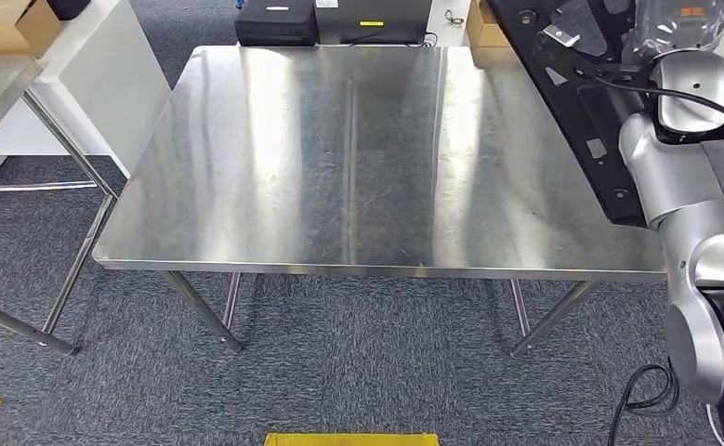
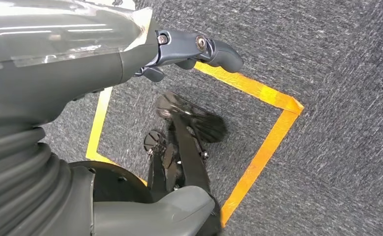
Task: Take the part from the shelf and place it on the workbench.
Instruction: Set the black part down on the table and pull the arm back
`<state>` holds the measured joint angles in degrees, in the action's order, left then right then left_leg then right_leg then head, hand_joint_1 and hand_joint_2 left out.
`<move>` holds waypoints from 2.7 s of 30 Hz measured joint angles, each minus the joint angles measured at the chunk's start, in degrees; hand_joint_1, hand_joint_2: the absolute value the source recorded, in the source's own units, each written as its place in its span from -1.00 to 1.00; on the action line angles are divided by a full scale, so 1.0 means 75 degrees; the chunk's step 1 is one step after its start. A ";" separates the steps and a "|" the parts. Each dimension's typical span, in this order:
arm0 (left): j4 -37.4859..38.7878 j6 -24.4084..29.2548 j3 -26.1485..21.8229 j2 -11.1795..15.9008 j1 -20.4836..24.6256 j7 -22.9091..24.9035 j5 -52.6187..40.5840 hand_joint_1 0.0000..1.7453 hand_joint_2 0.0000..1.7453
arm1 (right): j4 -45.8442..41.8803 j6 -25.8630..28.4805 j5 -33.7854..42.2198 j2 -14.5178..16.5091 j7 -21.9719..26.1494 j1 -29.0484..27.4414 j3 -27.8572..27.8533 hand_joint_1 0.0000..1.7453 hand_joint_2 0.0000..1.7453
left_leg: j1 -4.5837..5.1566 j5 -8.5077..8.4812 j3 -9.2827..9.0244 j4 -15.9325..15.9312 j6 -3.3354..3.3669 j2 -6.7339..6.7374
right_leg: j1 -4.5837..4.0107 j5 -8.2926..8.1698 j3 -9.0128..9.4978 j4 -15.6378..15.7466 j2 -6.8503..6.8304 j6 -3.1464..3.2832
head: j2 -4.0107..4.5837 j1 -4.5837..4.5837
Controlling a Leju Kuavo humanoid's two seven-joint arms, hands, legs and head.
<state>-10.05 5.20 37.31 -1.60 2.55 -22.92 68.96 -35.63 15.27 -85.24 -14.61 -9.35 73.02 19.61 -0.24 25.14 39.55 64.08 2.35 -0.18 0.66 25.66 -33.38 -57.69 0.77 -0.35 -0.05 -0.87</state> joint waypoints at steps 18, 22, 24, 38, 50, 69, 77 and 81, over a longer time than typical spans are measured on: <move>-0.0004 -0.0031 -0.0005 0.0078 0.0057 -0.0004 0.0001 -1.00 1.00 | 0.0446 0.0306 0.0060 -0.0078 -0.0199 -0.0151 0.0178 1.00 1.00 | 0.0018 0.0189 -0.0838 -0.0853 -0.0053 -0.0015 | 0.0129 -0.0254 -0.0318 -0.0003 -0.0101 -0.0454 | 0.0001 0.0047; -0.0008 0.0052 -0.0008 0.0079 0.0109 0.0072 0.0010 -1.00 1.00 | 0.0570 0.0374 0.0055 -0.0021 -0.0235 -0.0105 0.0203 1.00 1.00 | -0.0041 0.0410 -0.0698 -0.0548 -0.0186 0.0005 | 0.0148 -0.0182 -0.0243 0.0002 -0.0046 -0.0195 | 0.0001 0.0025; -0.0010 0.0103 -0.0012 0.0079 0.0150 0.0117 0.0018 -1.00 1.00 | 0.0661 0.0427 0.0050 0.0036 -0.0262 -0.0058 0.0217 1.00 1.00 | -0.0056 0.0765 -0.0231 0.0340 -0.0251 0.0007 | 0.0141 -0.0122 -0.0167 0.0005 -0.0041 -0.0099 | 0.0001 0.0006; -0.0021 0.0283 -0.0031 0.0078 0.0255 0.0192 0.0070 -1.00 1.00 | 0.1260 0.0678 0.0073 0.0318 -0.0442 0.0004 0.0254 1.00 1.00 | 0.0107 -0.0199 -0.0576 -0.1035 0.0260 0.0012 | -0.0034 0.0246 0.0157 -0.0233 0.0002 -0.0229 | 0.0001 0.0012; -0.0033 0.0503 -0.0136 -0.0043 0.0350 0.0242 0.0197 -1.00 1.00 | 0.1784 0.0886 0.0068 0.0577 -0.0570 -0.0079 0.0281 1.00 1.00 | 0.0023 0.0395 -0.1156 -0.0992 -0.0053 -0.0033 | 0.0130 -0.0312 -0.0456 0.0075 -0.0092 -0.0437 | 0.0001 0.0035; -0.0039 0.0734 -0.0211 -0.0100 0.0383 0.0385 0.0094 -1.00 1.00 | 0.1997 0.1046 0.0086 0.0529 -0.0508 -0.0289 0.0260 1.00 1.00 | 0.0140 -0.0677 -0.0166 -0.1075 0.0308 -0.0010 | -0.0025 0.0640 0.0498 -0.0002 0.0044 -0.0196 | 0.0001 0.0016; -0.0043 0.0672 -0.0210 -0.0134 0.0410 0.0466 0.0028 -1.00 1.00 | 0.2028 0.1353 0.0202 0.0534 -0.0461 -0.1068 0.0214 1.00 1.00 | 0.0095 -0.0371 -0.0495 -0.1059 0.0270 -0.0076 | 0.0102 0.0290 -0.0543 -0.0799 -0.0049 -0.0553 | 0.0001 0.0054; -0.0044 0.0654 -0.0205 -0.0127 0.0407 0.0463 -0.0010 -1.00 1.00 | 0.2025 0.1353 0.0211 0.0701 -0.0438 -0.1233 0.0213 1.00 1.00 | 0.0143 -0.0184 -0.0472 -0.0875 0.0208 -0.0092 | 0.0091 -0.0191 -0.0145 0.0090 -0.0075 -0.0419 | 0.0001 0.0038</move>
<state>-10.38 10.10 35.77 -2.55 5.60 -19.45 68.88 -20.44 25.42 -83.66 -9.35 -12.64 63.77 21.20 0.83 23.75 36.01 57.51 3.91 -0.87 1.34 24.23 -34.46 -57.01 0.21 -3.49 -0.04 -0.59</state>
